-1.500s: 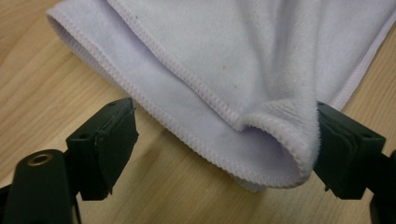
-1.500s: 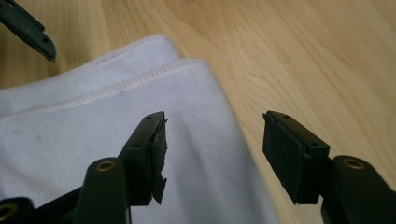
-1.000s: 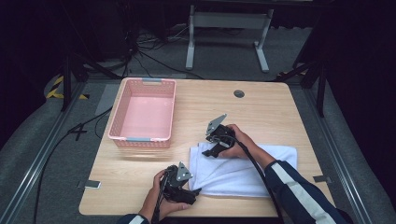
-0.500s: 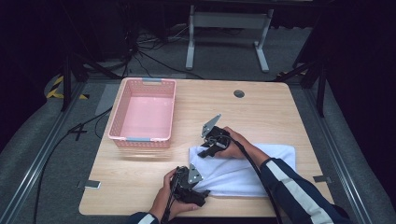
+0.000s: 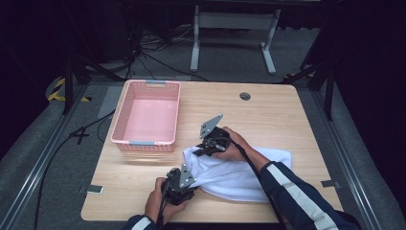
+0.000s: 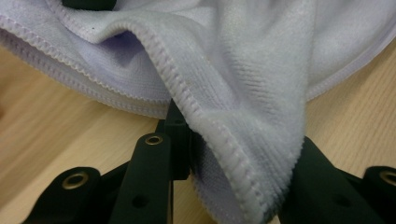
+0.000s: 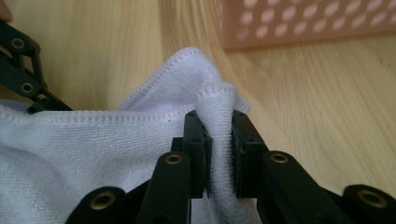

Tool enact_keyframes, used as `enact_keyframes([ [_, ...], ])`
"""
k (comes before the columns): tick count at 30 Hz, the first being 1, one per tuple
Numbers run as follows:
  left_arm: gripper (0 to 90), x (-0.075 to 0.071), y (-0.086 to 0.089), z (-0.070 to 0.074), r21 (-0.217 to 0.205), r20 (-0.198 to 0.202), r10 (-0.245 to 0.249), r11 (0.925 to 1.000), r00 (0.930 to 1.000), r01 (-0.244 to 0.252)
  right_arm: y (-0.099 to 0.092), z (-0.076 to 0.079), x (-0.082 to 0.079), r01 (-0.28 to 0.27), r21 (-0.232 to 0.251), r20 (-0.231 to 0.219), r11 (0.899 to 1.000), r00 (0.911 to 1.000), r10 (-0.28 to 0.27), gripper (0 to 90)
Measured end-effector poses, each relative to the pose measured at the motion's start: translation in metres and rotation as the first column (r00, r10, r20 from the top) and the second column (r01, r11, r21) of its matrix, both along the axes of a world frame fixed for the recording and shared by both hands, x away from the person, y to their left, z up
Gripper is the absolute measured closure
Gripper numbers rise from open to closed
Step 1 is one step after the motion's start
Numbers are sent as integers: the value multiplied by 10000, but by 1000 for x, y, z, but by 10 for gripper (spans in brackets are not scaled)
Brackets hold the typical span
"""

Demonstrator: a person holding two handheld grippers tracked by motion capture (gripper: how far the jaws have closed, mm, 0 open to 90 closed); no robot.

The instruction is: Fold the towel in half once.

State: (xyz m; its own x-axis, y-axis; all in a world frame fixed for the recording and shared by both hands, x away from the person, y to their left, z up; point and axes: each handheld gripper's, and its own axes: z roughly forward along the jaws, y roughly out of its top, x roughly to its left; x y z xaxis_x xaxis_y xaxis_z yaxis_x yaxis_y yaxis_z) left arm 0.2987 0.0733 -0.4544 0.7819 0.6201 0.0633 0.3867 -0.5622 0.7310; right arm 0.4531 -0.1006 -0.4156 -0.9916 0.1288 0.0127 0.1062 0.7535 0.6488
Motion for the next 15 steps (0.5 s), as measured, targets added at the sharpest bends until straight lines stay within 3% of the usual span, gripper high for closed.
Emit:
enact_keyframes([
  [3,692,-6,9,13,-181,711,-32,9998,9975,45,7,15,-4,-225,554,283,9982,9994,210,792],
  [4,695,-7,8,18,-270,1054,-94,9996,9944,123,7,19,-5,-303,720,290,9969,9992,283,792],
  [7,697,-4,-1,30,-424,1506,-378,9981,9879,447,-1,35,-9,-416,1271,540,9910,9979,350,791],
  [11,695,-1,-23,44,-422,2011,-1024,9927,9742,1131,-36,54,-12,-369,2067,616,9777,9978,247,787],
  [15,691,4,-53,54,-298,2333,-1798,9810,9556,1919,-77,66,-17,-154,2412,806,9704,9967,-42,786],
])
